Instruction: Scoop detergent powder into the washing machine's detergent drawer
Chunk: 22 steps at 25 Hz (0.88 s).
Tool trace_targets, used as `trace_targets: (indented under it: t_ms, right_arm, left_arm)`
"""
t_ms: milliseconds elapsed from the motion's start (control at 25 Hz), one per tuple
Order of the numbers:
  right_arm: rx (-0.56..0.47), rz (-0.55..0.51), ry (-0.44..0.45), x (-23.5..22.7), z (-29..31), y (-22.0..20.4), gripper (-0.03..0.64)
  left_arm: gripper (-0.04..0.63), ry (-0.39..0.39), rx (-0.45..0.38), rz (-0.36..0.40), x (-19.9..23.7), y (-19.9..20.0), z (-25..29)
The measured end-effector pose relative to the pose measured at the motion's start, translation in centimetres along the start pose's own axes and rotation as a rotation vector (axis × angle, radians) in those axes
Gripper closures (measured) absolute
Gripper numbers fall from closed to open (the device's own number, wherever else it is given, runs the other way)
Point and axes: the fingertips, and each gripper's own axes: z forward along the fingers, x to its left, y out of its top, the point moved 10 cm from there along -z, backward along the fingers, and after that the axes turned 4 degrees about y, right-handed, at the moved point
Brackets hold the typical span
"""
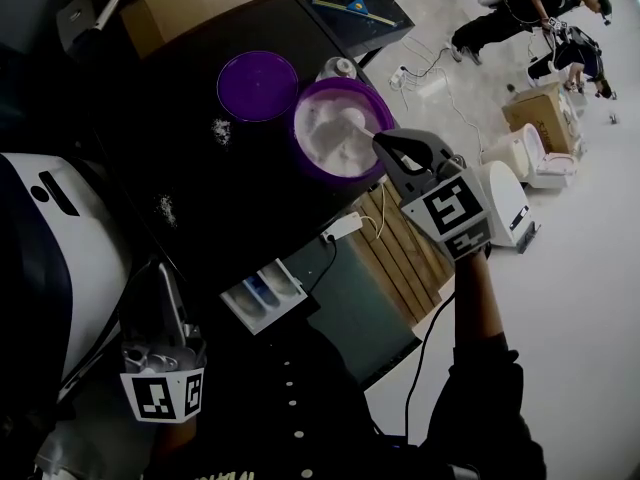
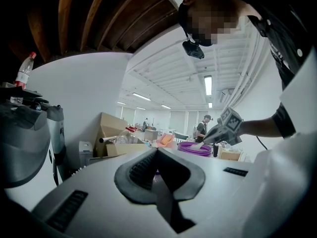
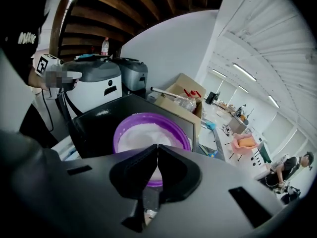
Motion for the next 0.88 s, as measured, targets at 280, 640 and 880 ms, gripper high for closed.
trace_targets:
  t_ms: [280,640,880]
  right_arm:
    - [0.037,0.149,0.139,0.2,0.7,-0.6,0.584]
    - [-0.024,0.517,0.215,-0.8,0.6,-2.1,0.586]
    - [-0.156,0.772,0.231,-1.4,0.2,-3.7,0.586]
  left_arm:
    - [0.581,0.003,0.011,-0.008,0.1,-0.4,0.3]
    - [0.581,-0.002,0.011,-0.008,-0.1,-0.3,0.4]
    - [0.581,-0.006,-0.005,0.004,-0.3,0.3,0.3]
